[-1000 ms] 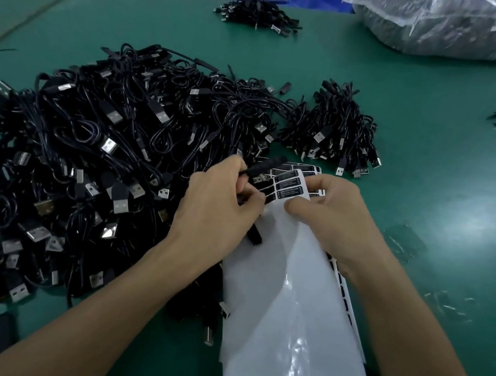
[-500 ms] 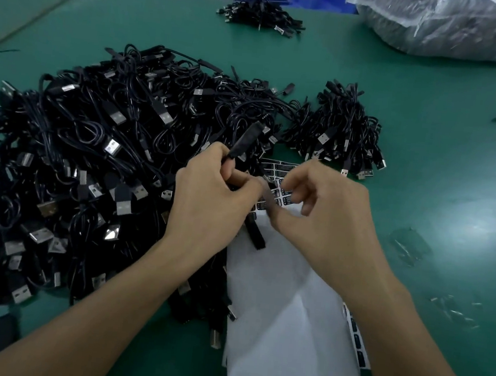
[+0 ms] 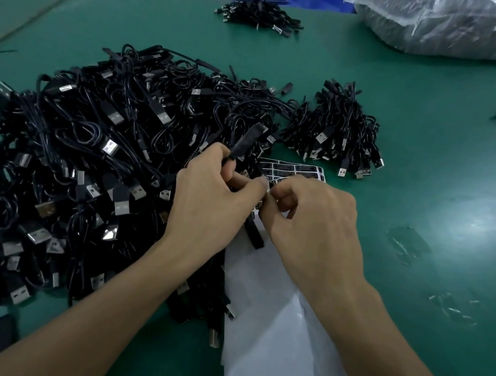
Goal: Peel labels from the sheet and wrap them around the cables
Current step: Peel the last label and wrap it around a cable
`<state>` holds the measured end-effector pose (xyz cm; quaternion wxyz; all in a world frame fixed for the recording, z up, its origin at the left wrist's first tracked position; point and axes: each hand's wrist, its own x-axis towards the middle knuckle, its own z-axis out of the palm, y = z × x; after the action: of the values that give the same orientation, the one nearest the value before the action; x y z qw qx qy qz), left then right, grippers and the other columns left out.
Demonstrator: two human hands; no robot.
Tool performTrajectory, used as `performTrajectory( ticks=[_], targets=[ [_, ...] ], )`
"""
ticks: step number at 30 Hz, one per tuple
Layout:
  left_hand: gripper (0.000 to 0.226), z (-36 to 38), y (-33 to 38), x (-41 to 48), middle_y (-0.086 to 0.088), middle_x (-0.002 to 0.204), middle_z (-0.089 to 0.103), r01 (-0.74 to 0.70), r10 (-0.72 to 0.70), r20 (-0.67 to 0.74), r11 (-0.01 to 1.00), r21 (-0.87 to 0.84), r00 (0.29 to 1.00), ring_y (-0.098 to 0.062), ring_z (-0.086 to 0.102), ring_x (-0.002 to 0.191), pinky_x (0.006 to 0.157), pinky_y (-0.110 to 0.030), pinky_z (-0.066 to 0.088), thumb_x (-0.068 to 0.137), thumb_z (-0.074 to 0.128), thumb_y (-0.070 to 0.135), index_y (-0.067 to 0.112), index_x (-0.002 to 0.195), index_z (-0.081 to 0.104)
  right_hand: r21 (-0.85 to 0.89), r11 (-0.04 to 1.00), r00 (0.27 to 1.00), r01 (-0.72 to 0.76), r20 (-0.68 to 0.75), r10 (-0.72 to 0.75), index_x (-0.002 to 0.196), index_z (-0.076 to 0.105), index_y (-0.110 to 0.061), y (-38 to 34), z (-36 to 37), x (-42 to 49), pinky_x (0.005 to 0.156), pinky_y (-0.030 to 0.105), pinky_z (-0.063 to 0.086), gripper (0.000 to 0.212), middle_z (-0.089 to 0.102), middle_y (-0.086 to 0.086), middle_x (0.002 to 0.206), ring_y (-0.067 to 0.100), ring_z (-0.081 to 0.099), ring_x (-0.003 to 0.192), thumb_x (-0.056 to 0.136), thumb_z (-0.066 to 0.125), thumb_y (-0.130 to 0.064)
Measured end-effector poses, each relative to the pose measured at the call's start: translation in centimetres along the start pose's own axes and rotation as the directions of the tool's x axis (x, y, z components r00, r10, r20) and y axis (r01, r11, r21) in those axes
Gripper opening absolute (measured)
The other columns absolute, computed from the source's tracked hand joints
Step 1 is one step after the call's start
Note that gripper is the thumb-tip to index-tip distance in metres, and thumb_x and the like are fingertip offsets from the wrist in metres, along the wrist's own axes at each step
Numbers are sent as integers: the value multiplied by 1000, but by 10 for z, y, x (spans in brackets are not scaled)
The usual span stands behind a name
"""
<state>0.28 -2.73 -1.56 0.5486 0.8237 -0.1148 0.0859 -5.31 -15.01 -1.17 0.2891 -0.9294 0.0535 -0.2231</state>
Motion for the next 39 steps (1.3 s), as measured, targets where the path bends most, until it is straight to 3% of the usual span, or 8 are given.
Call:
performTrajectory(
  ticks=[4, 6, 8, 13, 22, 28, 34, 39],
  targets=[
    [55, -1, 5, -2, 2, 58, 60, 16, -13, 28, 994, -104, 1000, -2, 49, 50, 48, -21, 43, 84, 61, 58, 5, 74, 50, 35, 999, 999, -10, -45, 12, 81, 70, -20, 4, 0, 1, 67, 37, 51, 11, 64, -7, 75, 16, 59, 69, 90, 66, -23],
    [66, -4, 7, -1, 3, 53, 53, 45, -37, 55, 985, -168, 998, -2, 46, 49, 49, -14, 37, 94, 40, 65, 6, 70, 58, 153, 985, 994, -79, -57, 88, 76, 71, -25, 6, -2, 4, 64, 21, 49, 12, 65, -12, 67, 6, 60, 64, 87, 70, -19],
    [65, -5, 9, 1, 5, 50, 45, 116, -102, 74, 965, -234, 992, -5, 40, 46, 48, -12, 35, 105, 30, 55, 12, 70, 65, 342, 925, 982, -166, -30, 188, 71, 71, -27, 10, -3, 8, 59, 10, 44, 17, 67, -14, 63, 0, 61, 61, 84, 75, -17],
    [34, -9, 13, 7, 11, 48, 47, 230, -186, 152, 902, -366, 971, 0, 39, 39, 43, -5, 34, 104, 50, 29, 16, 82, 71, 720, 609, 936, -332, 170, 309, 73, 77, -28, 15, -8, 15, 53, 18, 46, 17, 70, -4, 66, 8, 62, 61, 83, 78, -15],
    [13, -10, 10, 5, 2, 69, 73, 271, -188, 228, 867, -417, 955, -6, 64, 54, 50, -18, 52, 98, 61, 12, 15, 89, 70, 853, 285, 882, -437, 346, 319, 71, 77, -20, 14, -10, 19, 48, 17, 44, 21, 69, 3, 69, 9, 59, 56, 84, 74, -3],
    [12, -8, 6, 2, 1, 72, 76, 239, -146, 253, 888, -392, 956, -8, 70, 60, 54, -19, 55, 96, 65, 10, 18, 88, 69, 858, 291, 889, -424, 334, 312, 86, 69, -11, 16, -9, 18, 48, 18, 45, 11, 69, 4, 67, 9, 60, 56, 82, 75, -2],
    [8, -7, 6, 1, -3, 72, 76, 257, -156, 268, 881, -398, 951, -13, 74, 63, 54, -19, 56, 95, 66, 8, 10, 87, 67, 862, 283, 893, -420, 338, 296, 108, 65, -11, 16, -10, 18, 52, 18, 49, 49, 71, 5, 70, 11, 64, 58, 62, 81, -19],
    [8, -8, 5, 1, -5, 72, 76, 274, -165, 293, 880, -387, 942, -16, 74, 64, 55, -19, 55, 94, 66, 7, 9, 87, 69, 841, 369, 913, -396, 317, 258, 87, 72, -14, 17, -11, 17, 53, 19, 49, 10, 72, 5, 71, 12, 66, 61, 82, 77, -6]
  ],
)
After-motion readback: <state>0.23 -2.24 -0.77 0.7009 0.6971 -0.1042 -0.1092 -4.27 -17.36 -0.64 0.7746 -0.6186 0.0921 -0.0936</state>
